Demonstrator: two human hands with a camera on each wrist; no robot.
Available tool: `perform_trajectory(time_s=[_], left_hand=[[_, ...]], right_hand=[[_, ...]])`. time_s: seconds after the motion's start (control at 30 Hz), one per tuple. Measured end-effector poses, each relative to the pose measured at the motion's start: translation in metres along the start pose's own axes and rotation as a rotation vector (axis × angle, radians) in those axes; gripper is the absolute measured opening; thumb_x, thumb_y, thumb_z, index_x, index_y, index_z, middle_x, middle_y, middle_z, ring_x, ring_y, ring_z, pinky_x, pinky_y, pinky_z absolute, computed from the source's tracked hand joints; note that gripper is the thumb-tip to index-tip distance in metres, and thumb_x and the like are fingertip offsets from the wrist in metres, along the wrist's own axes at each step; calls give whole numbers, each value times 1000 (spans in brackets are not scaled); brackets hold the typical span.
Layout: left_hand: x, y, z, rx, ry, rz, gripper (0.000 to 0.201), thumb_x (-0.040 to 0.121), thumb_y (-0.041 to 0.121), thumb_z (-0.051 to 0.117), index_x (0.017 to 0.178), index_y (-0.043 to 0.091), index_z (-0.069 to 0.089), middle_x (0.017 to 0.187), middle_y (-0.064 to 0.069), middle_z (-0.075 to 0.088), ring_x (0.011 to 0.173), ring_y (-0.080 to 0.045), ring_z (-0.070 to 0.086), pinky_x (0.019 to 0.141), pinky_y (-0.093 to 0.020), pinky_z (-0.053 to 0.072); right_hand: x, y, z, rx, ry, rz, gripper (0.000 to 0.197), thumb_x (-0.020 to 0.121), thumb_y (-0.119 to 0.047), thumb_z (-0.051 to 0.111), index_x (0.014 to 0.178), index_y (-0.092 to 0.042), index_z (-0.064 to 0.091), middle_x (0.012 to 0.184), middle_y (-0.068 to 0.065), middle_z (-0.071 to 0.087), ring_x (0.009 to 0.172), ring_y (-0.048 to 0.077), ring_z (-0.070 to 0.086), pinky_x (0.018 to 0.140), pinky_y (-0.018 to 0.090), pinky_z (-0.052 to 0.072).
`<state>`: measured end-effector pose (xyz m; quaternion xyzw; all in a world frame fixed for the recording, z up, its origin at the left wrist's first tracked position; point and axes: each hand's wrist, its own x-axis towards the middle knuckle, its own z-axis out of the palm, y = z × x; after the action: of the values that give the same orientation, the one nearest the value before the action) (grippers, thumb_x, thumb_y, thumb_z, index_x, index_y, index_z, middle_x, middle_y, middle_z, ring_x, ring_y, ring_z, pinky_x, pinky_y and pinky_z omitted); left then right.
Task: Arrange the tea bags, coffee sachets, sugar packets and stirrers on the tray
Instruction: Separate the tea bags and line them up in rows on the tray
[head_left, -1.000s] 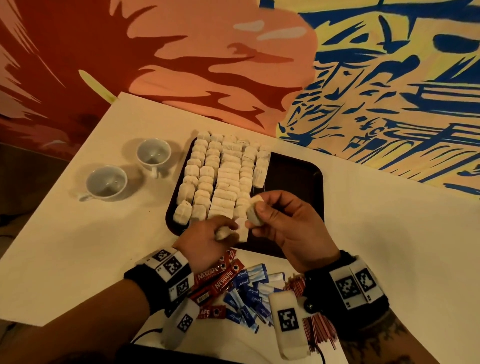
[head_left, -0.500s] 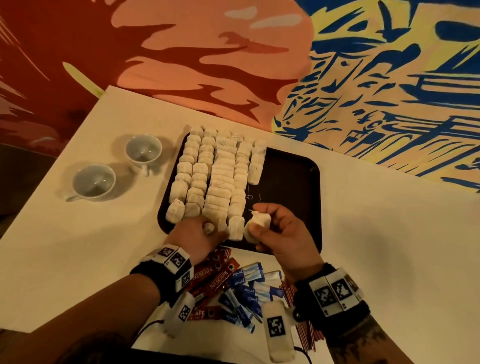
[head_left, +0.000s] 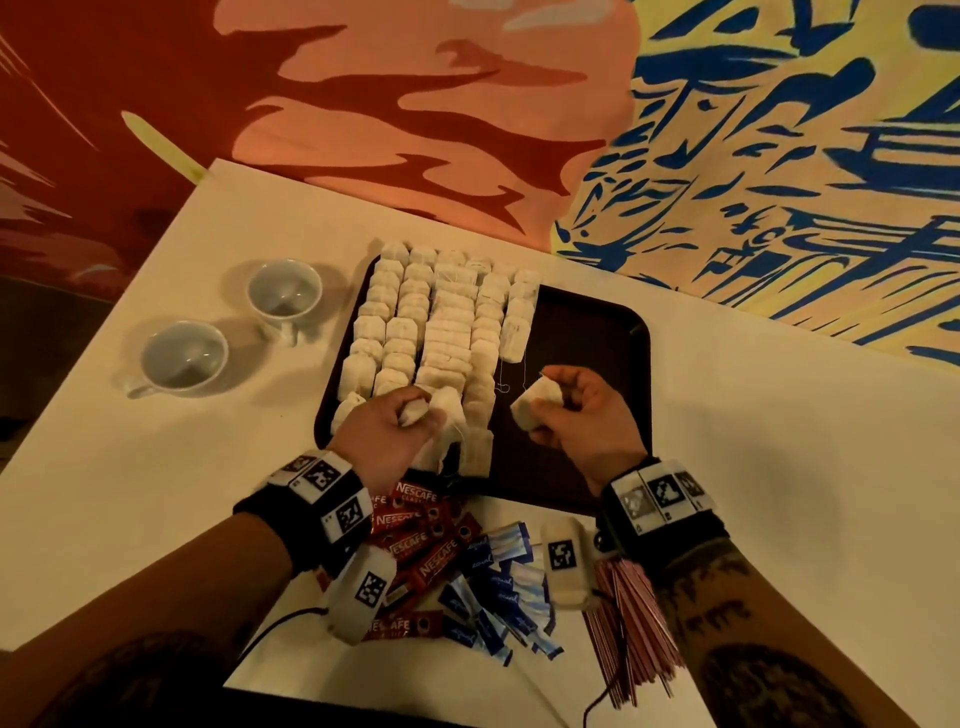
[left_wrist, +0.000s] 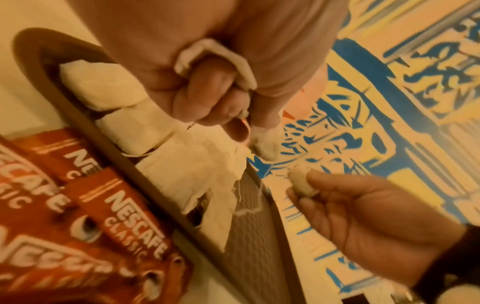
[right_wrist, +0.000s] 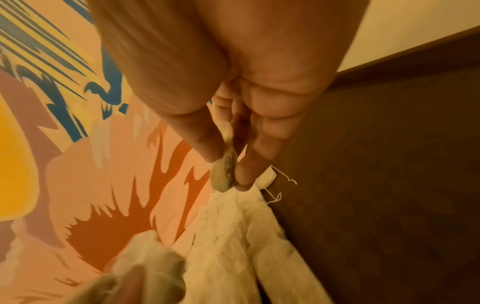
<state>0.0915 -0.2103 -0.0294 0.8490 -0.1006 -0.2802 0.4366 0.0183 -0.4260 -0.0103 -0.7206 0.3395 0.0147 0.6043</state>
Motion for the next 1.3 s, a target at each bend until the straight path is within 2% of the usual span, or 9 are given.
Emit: perform_trajectory(time_s=[0.1, 0.2, 0.33, 0.53, 0.83, 0.93, 1.07, 1.2, 1.3], left_hand=[[7, -1, -2, -122, 33, -1, 17, 94, 34, 63, 80, 26, 59, 65, 9, 58, 65, -11, 54, 60, -26, 38], [13, -5, -5, -245, 68, -46, 2, 93, 28, 65, 92, 27, 64, 71, 10, 62, 61, -6, 53, 62, -27, 40], [19, -8, -8, -328, 122, -80, 14, 92, 27, 67, 88, 40, 64, 65, 13, 69, 57, -10, 58, 63, -29, 47], [21, -9, -19, -335, 145, -62, 10, 91, 27, 68, 93, 36, 70, 74, 18, 71, 64, 2, 61, 64, -20, 44], [27, -10, -21, -302, 131, -63, 14, 88, 21, 72, 89, 12, 61, 77, -2, 71, 48, 5, 52, 50, -10, 39], [27, -6, -18, -245, 108, -47, 16, 87, 25, 73, 85, 17, 59, 73, 1, 71, 50, 3, 53, 55, -18, 41], [27, 1, -14, -231, 93, -37, 17, 84, 28, 75, 84, 30, 58, 81, 7, 70, 76, -4, 64, 71, -24, 49], [25, 15, -11, -172, 72, 4, 20, 86, 29, 74, 100, 29, 59, 89, 20, 62, 76, 17, 57, 63, -2, 40], [24, 23, -8, -150, 69, 24, 26, 86, 30, 74, 108, 30, 60, 93, 20, 63, 77, 15, 58, 64, 1, 40]], right_hand=[[21, 4, -2, -136, -29, 28, 35, 82, -11, 79, 109, -27, 62, 103, -4, 68, 84, 16, 72, 74, 39, 63], [43, 5, 0, -458, -82, -19, 13, 85, -26, 75, 90, -33, 65, 91, -6, 72, 77, 15, 72, 73, 35, 62], [75, -1, 6, -866, -178, -114, 8, 92, -32, 64, 98, -29, 69, 101, -5, 69, 92, 13, 64, 73, 26, 49], [114, -18, 16, -1057, -205, -105, 15, 93, -29, 64, 102, -22, 74, 107, 1, 71, 97, 18, 66, 76, 25, 49], [138, -26, 22, -1060, -157, -95, 15, 84, -30, 77, 90, -24, 65, 98, -2, 65, 89, 16, 60, 75, 26, 45], [142, -24, 22, -1069, -144, -83, 15, 84, -26, 76, 91, -25, 63, 101, -2, 65, 93, 17, 61, 78, 28, 48], [138, -23, 18, -1005, -61, -63, 31, 78, -31, 80, 99, -25, 59, 104, 0, 62, 96, 19, 61, 80, 30, 50], [107, -30, 15, -730, 23, -142, 31, 85, -34, 76, 110, -23, 61, 102, -7, 62, 92, 11, 60, 75, 24, 46], [64, -38, 21, -377, -132, -180, 22, 94, -37, 66, 113, -26, 64, 103, -6, 69, 90, 15, 69, 76, 32, 57]])
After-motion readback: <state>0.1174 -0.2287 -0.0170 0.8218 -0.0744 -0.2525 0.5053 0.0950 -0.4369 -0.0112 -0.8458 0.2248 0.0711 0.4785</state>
